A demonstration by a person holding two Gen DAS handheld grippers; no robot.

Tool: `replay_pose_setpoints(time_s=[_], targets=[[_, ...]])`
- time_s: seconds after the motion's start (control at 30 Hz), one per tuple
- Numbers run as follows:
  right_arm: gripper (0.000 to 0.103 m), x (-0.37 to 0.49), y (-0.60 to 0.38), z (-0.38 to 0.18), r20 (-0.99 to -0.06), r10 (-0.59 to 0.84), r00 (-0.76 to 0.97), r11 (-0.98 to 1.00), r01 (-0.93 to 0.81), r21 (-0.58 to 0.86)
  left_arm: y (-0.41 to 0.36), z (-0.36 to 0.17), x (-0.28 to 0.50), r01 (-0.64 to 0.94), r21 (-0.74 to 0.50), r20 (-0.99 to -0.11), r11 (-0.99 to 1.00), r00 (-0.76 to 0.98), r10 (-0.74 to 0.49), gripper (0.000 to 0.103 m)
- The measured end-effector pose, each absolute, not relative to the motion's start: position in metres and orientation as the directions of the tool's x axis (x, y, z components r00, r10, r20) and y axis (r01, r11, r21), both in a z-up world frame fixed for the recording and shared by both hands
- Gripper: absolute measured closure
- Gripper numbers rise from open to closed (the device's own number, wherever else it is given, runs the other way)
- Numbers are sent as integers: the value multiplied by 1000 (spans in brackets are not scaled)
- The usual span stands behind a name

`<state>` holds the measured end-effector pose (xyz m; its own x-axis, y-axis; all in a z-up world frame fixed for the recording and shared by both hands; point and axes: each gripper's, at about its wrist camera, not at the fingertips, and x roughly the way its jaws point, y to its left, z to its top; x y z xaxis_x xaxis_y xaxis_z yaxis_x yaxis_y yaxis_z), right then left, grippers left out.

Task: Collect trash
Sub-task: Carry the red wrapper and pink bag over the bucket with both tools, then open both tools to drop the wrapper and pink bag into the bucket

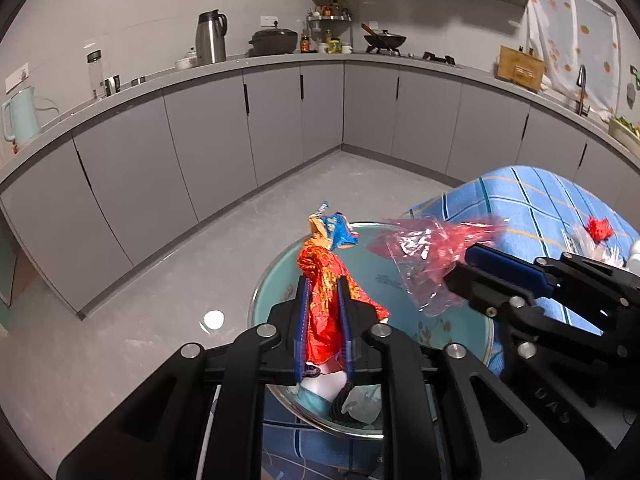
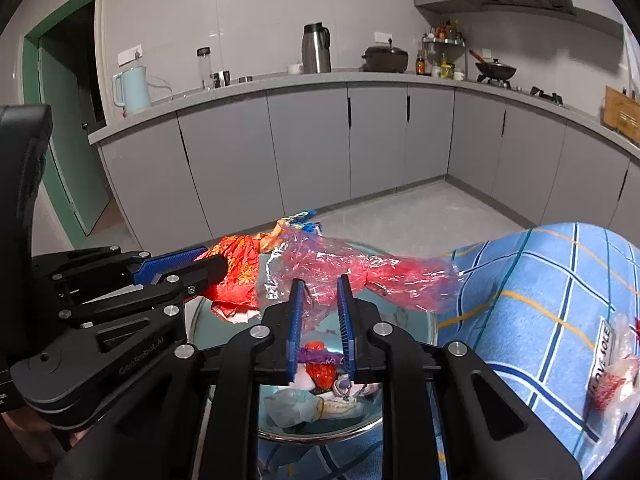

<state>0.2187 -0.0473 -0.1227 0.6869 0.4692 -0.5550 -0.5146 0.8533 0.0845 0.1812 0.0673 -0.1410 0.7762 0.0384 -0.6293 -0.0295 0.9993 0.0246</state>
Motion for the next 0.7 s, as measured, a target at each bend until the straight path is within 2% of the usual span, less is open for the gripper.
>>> replay_pose_setpoints(time_s=[0.03,0.1,0.17,0.23,0.3,0.7], targets=[[79,220,-48,-124,-556,464,689,856,-510,82,68,-142,181,-34,25,-628,999,777,42,84],[60,222,-52,-128,-559,474,681,854,-510,103,69,-142,180,-47,26,-624,999,779,53,64],[60,220,-56,-130,-558,461,690,863,-496,99,70,-141,178,-64,33,-614,997,786,70,56],[60,218,-59,-133,-560,462,688,863,-493,106,70,-140,177,-60,30,-613,998,788,65,56],[60,216,-61,-134,-560,458,690,866,-490,105,70,-140,176,-69,34,-613,997,787,75,46],[58,195,-90,-129,-550,427,717,892,-433,128,67,-135,170,-82,40,-593,996,800,90,33]])
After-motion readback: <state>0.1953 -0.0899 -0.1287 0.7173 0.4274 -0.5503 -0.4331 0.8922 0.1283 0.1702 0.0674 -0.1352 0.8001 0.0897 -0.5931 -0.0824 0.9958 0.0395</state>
